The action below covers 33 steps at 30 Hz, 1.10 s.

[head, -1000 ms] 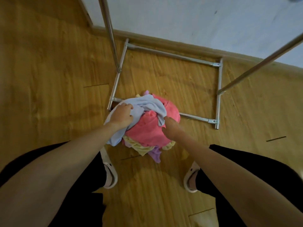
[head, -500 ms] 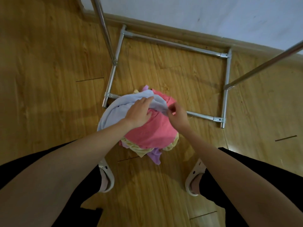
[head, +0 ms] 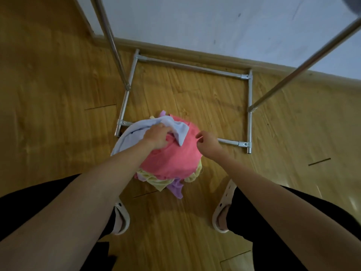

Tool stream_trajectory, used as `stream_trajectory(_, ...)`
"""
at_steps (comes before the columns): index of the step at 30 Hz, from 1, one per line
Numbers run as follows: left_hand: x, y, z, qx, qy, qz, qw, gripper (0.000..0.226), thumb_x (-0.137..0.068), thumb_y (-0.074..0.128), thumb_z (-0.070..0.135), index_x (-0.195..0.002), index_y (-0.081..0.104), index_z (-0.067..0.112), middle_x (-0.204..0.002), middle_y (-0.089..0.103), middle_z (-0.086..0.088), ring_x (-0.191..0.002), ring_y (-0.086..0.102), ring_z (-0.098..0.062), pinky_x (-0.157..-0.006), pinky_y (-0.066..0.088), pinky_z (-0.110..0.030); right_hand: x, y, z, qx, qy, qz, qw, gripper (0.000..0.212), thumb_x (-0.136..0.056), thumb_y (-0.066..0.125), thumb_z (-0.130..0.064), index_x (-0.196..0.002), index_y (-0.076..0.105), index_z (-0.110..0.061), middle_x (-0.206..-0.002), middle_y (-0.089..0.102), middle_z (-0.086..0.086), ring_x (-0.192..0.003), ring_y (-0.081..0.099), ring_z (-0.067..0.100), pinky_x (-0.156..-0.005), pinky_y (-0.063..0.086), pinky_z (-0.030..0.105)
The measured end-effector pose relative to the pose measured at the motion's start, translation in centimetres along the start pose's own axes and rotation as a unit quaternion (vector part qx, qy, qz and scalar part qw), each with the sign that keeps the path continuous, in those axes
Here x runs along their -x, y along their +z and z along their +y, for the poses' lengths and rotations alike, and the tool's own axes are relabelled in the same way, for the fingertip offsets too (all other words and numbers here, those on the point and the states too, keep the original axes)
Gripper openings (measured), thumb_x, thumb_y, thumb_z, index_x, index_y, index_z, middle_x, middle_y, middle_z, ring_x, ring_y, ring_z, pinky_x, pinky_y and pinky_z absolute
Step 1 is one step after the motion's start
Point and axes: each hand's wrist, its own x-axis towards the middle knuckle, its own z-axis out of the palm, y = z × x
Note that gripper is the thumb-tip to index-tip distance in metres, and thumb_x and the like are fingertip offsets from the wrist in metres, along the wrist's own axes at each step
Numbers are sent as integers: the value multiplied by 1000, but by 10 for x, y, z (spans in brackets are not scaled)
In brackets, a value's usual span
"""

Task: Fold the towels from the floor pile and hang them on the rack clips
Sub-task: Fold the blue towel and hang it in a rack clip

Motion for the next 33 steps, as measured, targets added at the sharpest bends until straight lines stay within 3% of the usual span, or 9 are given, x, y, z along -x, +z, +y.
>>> stream_trajectory(3,-9,8,6,-63,43,30,997,42,-91,52,15,-132,54,22,-136,46,-11,-123,44,-35,-99,39,-46,-7,15,15,74,-11,-54,996,49,-85,46,2,-134,42,2,-125,53,21,-115,51,33,-86,43,34)
stream_trajectory(7,-34,23,12,-129,70,31,989,49,-88,56,14,-136,49,21,-143,40,-9,-127,39,-32,-100,32,-43,-27,29,25,125,-28,-72,989,53,-85,48,2,-137,37,2,-127,51,21,-118,49,34,-86,42,34)
stream_trajectory(10,-50,30,8,-135,65,19,989,38,-92,50,13,-128,58,18,-143,43,-8,-128,40,-28,-105,30,-41,-44,39,32,132,-46,-74,987,48,-85,48,3,-132,42,2,-129,51,21,-120,48,34,-94,42,39)
stream_trajectory(14,-57,28,4,-68,92,89,989,26,-89,47,18,-89,71,9,-97,68,-10,-96,61,-28,-84,45,-43,-56,47,33,96,-91,-55,990,62,-84,54,0,-143,33,-4,-137,48,17,-126,45,30,-100,40,39)
stream_trajectory(18,-35,4,5,102,95,139,980,21,-88,47,13,-85,66,4,-81,68,-11,-75,61,-22,-68,40,-33,-61,43,13,-10,-133,-10,991,62,-80,67,-5,-138,44,-10,-126,55,15,-109,54,28,-88,46,35)
stream_trajectory(24,24,-64,19,207,78,177,959,14,-90,50,0,-84,62,2,-69,57,5,-64,52,8,-59,35,-14,-41,21,-41,-71,-166,50,982,21,-83,70,-14,-102,70,-5,-103,64,15,-92,60,27,-83,45,34)
stream_trajectory(28,70,-112,38,249,62,202,945,20,-87,50,18,-83,61,1,-72,61,-14,-66,55,-20,-63,41,-36,-2,-8,-82,-92,-237,48,966,11,-89,63,-12,-90,66,-1,-85,64,14,-80,58,25,-77,45,40)
stream_trajectory(30,96,-135,48,255,68,211,941,18,-90,56,22,-83,62,7,-65,56,-7,-60,49,-12,-59,37,-30,21,-25,-103,-106,-269,53,956,10,-90,59,-10,-86,62,-1,-75,61,10,-72,57,24,-71,45,41)
stream_trajectory(33,137,-171,70,253,70,235,936,18,-92,60,22,-81,61,8,-61,45,-5,-55,38,-4,-54,29,-23,58,-53,-132,-134,-299,59,943,9,-89,59,-8,-84,62,-2,-64,53,-4,-60,47,9,-62,40,28)
